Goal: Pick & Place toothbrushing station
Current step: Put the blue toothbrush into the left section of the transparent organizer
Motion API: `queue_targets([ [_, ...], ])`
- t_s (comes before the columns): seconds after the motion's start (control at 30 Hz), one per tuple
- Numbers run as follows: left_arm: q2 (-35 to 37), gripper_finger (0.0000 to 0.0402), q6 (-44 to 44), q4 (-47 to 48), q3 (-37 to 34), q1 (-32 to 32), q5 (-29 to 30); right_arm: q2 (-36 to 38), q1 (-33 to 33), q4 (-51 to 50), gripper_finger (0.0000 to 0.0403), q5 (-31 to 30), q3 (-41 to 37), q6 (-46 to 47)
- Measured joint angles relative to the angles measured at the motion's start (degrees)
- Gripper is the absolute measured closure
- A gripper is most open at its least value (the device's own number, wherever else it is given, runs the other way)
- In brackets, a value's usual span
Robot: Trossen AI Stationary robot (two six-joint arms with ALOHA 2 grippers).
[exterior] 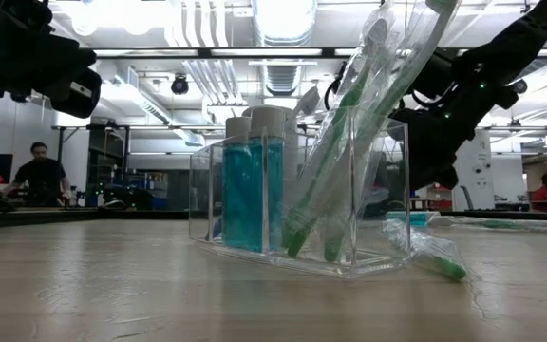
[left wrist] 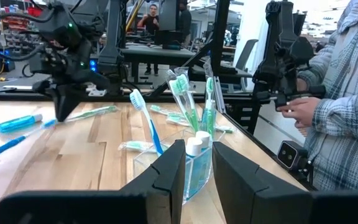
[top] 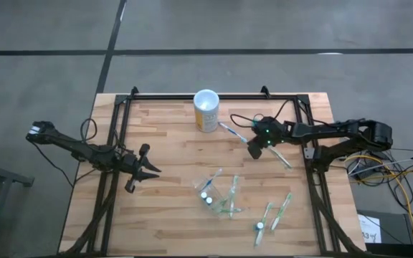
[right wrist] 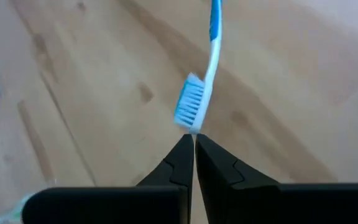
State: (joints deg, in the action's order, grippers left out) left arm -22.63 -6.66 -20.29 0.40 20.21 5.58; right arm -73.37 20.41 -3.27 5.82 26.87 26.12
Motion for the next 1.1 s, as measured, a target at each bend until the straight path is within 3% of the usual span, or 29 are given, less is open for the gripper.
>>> queue_targets([
  [0.33, 0.0, 0.0316, 0.0, 0.0, 0.0, 0.0, 0.0, -0.3, -4.6, -2.9, 0.0387, 1.8, -1.2, 4.8],
  [0.7, 0.0, 0.0316, 0.0, 0.0, 0.0, 0.0, 0.0, -1.1, -4.8, 0.9, 0.0382, -7.6, -0.9, 2.1],
  [1.1, 0.0, 0.0316, 0.0, 0.0, 0.0, 0.0, 0.0, -6.0, -4.9, 7.6, 0.0293, -7.3, -0.9, 0.5],
])
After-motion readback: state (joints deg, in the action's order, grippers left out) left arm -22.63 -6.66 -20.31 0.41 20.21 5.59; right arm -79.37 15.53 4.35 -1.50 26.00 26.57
